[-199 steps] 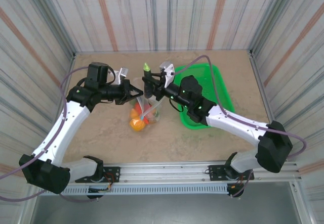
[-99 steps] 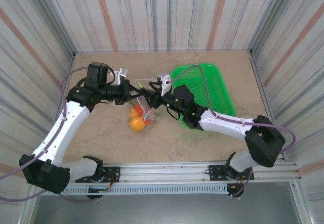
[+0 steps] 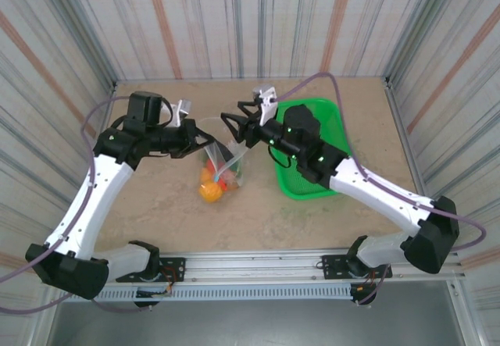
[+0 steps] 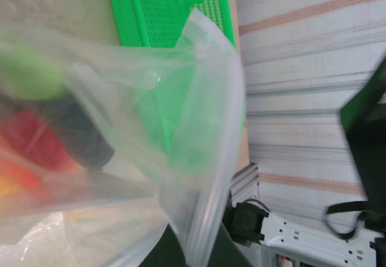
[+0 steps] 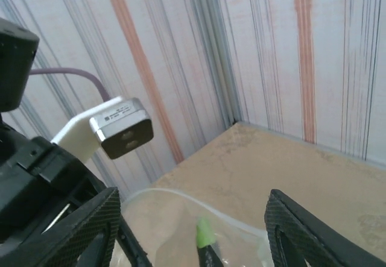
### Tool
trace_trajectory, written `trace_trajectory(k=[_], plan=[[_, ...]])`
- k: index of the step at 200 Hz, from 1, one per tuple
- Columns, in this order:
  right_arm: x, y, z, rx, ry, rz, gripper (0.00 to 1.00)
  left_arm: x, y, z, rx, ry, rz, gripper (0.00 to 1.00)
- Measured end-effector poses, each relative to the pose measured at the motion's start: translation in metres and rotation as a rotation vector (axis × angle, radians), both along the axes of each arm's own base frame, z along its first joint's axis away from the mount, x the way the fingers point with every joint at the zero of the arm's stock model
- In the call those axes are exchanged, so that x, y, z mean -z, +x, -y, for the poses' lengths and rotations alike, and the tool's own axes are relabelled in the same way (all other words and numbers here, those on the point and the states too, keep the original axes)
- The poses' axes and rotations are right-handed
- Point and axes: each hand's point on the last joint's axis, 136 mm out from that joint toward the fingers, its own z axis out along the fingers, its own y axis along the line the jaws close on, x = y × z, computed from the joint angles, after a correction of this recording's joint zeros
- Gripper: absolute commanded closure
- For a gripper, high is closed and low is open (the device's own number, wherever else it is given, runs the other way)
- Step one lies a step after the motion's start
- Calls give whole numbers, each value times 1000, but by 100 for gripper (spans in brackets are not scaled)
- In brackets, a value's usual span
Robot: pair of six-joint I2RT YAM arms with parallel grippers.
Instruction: Place the food in the zip-top bag and seal the zipper
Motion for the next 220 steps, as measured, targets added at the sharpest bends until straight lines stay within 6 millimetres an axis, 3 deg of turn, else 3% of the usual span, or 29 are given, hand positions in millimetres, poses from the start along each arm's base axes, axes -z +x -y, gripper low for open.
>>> trace_trajectory(k=[15, 29, 66, 85, 129, 153, 191, 220], plan=[[-15, 7, 19, 18, 8, -29, 44, -12, 1, -7, -19, 43, 51, 100], [-13, 13, 36, 57, 2, -70, 46, -20, 0, -12, -28, 78, 90, 100], [27, 22, 70, 175, -103, -295, 57, -15, -1, -17, -20, 138, 103, 100], [57, 23, 90, 255, -196, -415, 58, -8, -1, -17, -11, 164, 90, 100], [160, -1, 116, 310, -488, -708, 58, 0, -2, -10, 23, 183, 82, 100], [194, -24, 114, 242, -558, -828, 58, 5, -3, -8, 38, 182, 72, 100], [245, -53, 74, 103, -698, -935, 59, 13, -7, -3, 67, 169, 50, 100], [282, -52, 82, 170, -763, -1025, 58, 18, -10, 2, 86, 161, 43, 100]])
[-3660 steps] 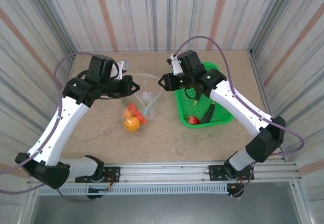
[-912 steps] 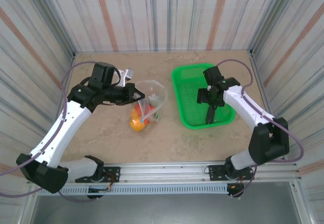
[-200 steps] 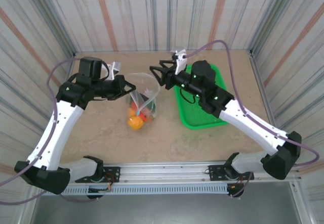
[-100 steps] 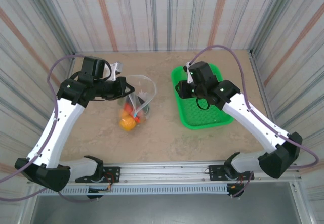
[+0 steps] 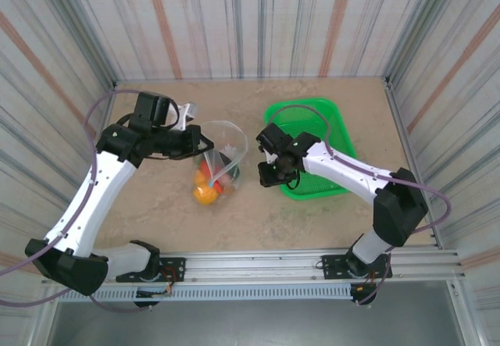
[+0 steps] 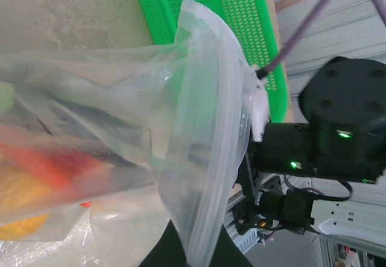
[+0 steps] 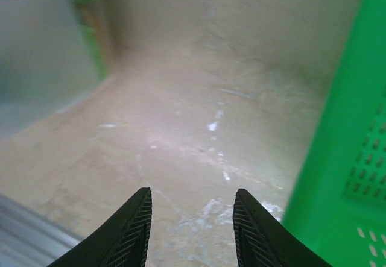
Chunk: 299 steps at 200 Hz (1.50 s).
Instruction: Place the food in the zip-top bag and seal the zipper
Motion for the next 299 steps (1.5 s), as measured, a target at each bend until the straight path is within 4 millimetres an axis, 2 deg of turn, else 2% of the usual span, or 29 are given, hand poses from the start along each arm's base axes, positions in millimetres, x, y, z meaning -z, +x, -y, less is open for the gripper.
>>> trace_trajectory(k=[32, 82, 94, 107, 120, 134, 147, 165, 176, 191, 207, 227, 266, 274, 299], plan=[[21, 25, 30, 119, -122, 22, 55, 5, -4, 0, 4, 1, -7, 100], [44, 87, 117, 345, -394, 119, 49, 5, -5, 5, 19, -4, 1, 100], [46, 99, 137, 399, -418, 126, 44, 5, -5, 7, 25, -5, 5, 100], [45, 109, 148, 433, -387, 123, 41, 4, -6, 9, 32, -8, 7, 100], [38, 117, 142, 415, -311, 135, 39, 6, -7, 13, 49, -9, 2, 100], [18, 122, 117, 338, -193, 186, 37, 9, -11, 24, 101, -4, -5, 98], [-17, 119, 86, 235, -47, 264, 35, 12, -16, 38, 162, 6, -6, 98], [-80, 105, 45, 63, 171, 391, 35, 16, -28, 55, 251, 25, 5, 98], [-114, 92, 27, -52, 253, 478, 35, 18, -36, 63, 300, 34, 12, 97], [-143, 70, 8, -216, 307, 595, 36, 18, -43, 70, 346, 45, 20, 96], [-152, 43, -4, -369, 330, 669, 39, 18, -44, 70, 358, 58, 29, 94], [-151, 23, -4, -518, 315, 726, 41, 22, -44, 66, 350, 88, 29, 94], [-158, -19, -13, -794, 275, 865, 36, 27, -41, 59, 343, 137, 45, 94], [-161, -19, -10, -798, 282, 876, 36, 28, -42, 58, 349, 145, 48, 93], [-165, 0, 7, -712, 373, 832, 39, 30, -46, 54, 374, 165, 60, 91]])
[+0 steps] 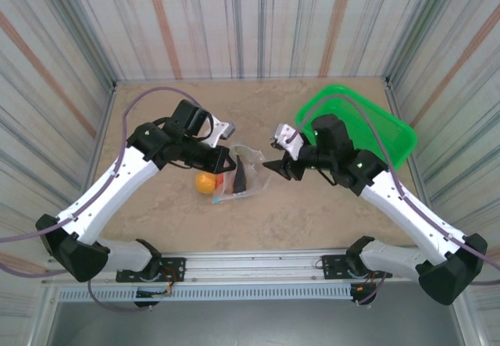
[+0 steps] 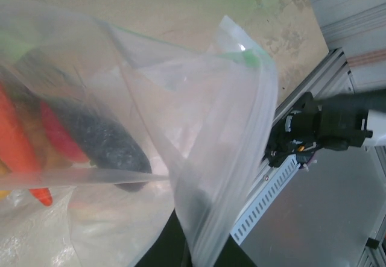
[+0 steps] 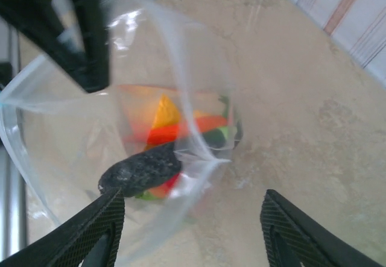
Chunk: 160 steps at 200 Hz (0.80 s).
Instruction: Place the food in the zip-top bag and seal the zipper
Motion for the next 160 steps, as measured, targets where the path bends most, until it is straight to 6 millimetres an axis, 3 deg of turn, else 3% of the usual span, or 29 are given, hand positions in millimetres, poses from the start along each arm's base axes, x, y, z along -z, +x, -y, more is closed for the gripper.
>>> trace_trajectory(k=[17, 62, 101, 119, 146, 160], plan=[[1, 9, 4, 1, 47, -81, 39, 0, -4, -3, 17, 6, 10, 90], [-5, -6, -32, -175, 111, -238, 39, 2, -13, -9, 47, 27, 10, 89], [-2, 2, -49, -187, 61, -254, 46, 7, -20, -11, 63, 40, -4, 91], [10, 10, -49, -160, 18, -250, 54, 10, -24, -12, 68, 43, -16, 94], [26, 15, -49, -138, -61, -232, 92, 17, -34, -10, 92, 56, -33, 100], [29, 18, -52, -124, -95, -217, 95, 18, -36, -9, 99, 59, -31, 100]])
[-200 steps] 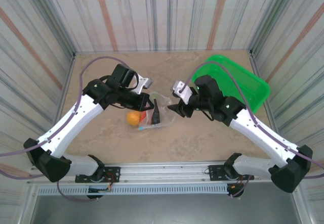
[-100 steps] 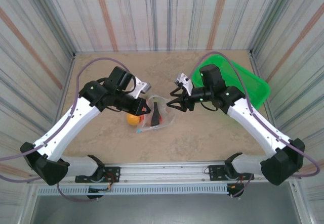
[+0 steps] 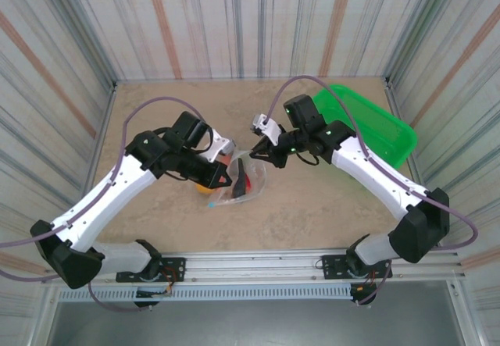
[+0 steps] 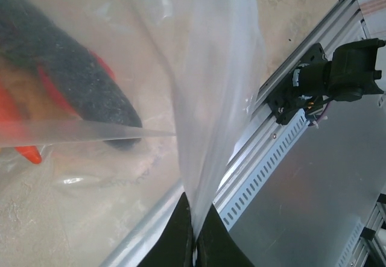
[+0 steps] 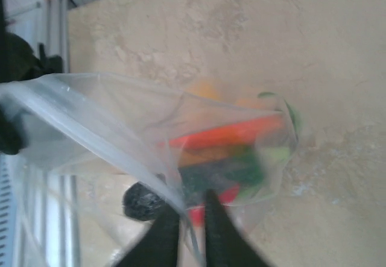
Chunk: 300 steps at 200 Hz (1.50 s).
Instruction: Place the food in the zip-top bag and seal the zipper
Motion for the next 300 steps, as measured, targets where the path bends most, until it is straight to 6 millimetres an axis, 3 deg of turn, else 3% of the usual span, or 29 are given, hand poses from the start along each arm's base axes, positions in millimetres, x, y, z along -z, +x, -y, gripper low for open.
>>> trace_trajectory(k=[28, 79, 99, 124, 142, 162, 186, 213, 242, 283, 300], plan=[[-18, 9, 0, 42, -28, 57, 96, -3, 0, -7, -12, 35, 11, 100], [-85, 20, 8, 183, -40, 128, 100, -52, 32, -22, -97, 76, 242, 100], [-99, 19, 9, 218, -79, 161, 100, -61, 47, -33, -145, 137, 330, 100], [-102, 18, 8, 255, -141, 160, 100, -67, 60, -44, -196, 194, 403, 100], [-104, 23, 10, 294, -151, 140, 100, -70, 66, -46, -217, 162, 451, 74], [-100, 36, 31, 377, -181, 99, 100, -56, 61, -68, -277, 114, 483, 47], [-93, 50, 55, 451, -186, 38, 100, -44, 43, -80, -296, -30, 616, 27], [-76, 56, 74, 500, -161, -65, 100, -38, 33, -84, -313, -189, 803, 27], [-61, 51, 83, 509, -148, -147, 100, -27, 34, -73, -263, -298, 960, 27], [-67, 47, 76, 487, -70, -215, 99, -6, 39, -48, -121, -356, 1072, 42], [-70, 48, 76, 496, -40, -244, 99, -5, 37, -31, 23, -345, 1115, 41]])
